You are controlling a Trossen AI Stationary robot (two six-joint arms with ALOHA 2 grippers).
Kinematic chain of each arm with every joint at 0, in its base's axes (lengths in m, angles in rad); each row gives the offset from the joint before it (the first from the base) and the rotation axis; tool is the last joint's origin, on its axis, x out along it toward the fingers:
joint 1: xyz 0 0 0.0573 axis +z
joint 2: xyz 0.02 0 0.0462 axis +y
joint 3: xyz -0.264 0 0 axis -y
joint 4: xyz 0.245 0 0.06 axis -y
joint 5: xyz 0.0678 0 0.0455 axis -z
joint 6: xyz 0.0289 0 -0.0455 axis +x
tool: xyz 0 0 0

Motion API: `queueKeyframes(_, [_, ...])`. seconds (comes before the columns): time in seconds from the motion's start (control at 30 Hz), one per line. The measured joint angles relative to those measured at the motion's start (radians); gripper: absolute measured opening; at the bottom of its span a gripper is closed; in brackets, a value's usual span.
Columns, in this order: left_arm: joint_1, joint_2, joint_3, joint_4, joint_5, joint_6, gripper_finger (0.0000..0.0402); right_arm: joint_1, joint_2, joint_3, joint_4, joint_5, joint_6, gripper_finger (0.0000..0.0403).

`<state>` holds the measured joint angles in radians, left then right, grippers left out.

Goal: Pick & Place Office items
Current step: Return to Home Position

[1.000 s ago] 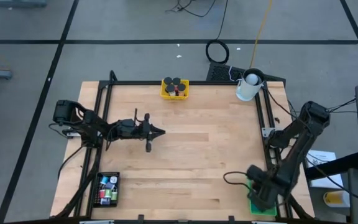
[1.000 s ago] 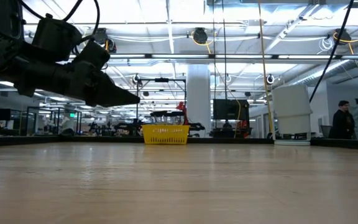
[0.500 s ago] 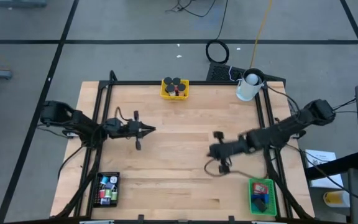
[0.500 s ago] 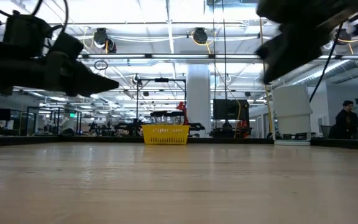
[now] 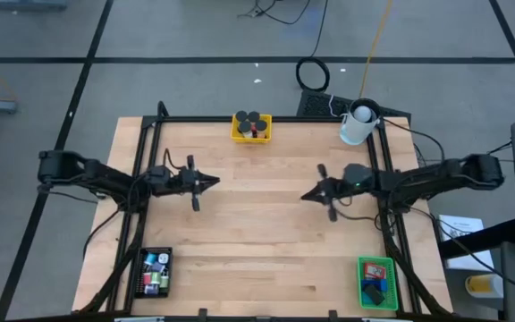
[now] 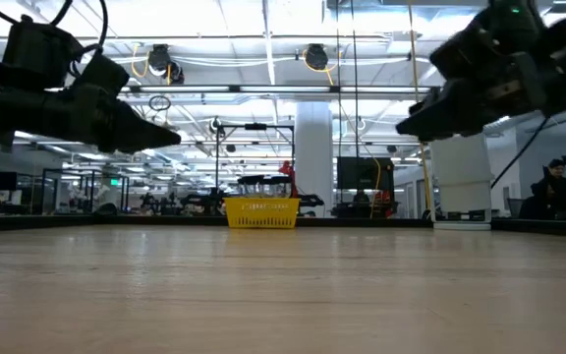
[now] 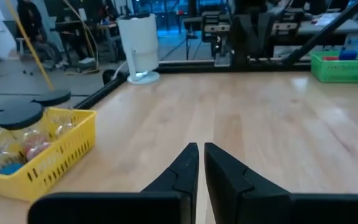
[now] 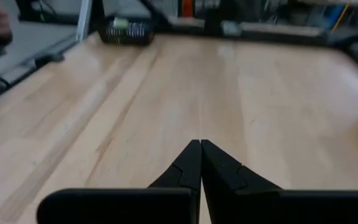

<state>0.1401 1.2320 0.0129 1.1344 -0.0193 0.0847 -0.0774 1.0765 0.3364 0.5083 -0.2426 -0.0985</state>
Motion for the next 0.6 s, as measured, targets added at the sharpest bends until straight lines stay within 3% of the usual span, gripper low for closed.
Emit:
queueKeyframes(0.33, [0.019, -0.147, 0.001, -0.124, 0.027, 0.022, 0.0035, -0.032, -0.297, -0.283, 0.293, 0.007, 0.03, 0.0])
queueKeyframes(0.6, [0.055, -0.224, 0.002, -0.202, 0.054, 0.045, 0.0035, -0.061, -0.393, -0.318, 0.309, 0.009, 0.036, 0.0])
